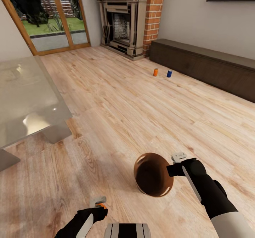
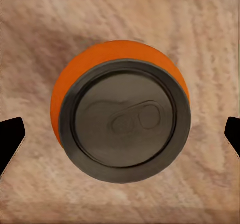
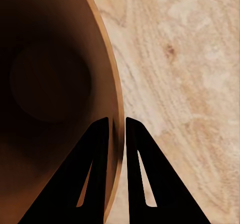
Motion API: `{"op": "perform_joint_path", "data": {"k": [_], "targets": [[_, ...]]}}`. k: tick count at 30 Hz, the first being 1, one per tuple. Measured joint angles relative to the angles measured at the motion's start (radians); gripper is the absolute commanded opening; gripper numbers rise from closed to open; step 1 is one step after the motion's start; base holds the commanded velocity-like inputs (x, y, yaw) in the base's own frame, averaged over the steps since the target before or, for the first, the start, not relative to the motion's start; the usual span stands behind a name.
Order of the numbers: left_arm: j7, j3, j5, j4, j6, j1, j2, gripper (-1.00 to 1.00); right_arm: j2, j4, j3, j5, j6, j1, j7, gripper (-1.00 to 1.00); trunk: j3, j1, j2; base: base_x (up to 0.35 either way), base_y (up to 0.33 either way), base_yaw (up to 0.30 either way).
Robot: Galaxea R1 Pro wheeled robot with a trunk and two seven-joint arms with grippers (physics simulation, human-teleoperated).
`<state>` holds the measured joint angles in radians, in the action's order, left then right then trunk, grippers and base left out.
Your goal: Put the three can of soda from the living room inside the tash can in the kitchen.
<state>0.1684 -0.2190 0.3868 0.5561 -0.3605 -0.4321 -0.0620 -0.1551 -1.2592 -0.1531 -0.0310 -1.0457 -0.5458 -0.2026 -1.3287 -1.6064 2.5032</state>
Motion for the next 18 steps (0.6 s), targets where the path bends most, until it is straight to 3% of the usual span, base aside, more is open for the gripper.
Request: {"op": "perform_joint_path", "data": {"k": [18], "targets": [[-0.001, 0.000, 0.000, -0.001, 0.001, -0.017, 0.001, 1.00, 0.001, 0.000, -0.001, 0.000, 0.000, 0.000, 0.000, -1.00, -0.014, 0.000, 0.000, 0.000, 0.000, 0.000]]}}
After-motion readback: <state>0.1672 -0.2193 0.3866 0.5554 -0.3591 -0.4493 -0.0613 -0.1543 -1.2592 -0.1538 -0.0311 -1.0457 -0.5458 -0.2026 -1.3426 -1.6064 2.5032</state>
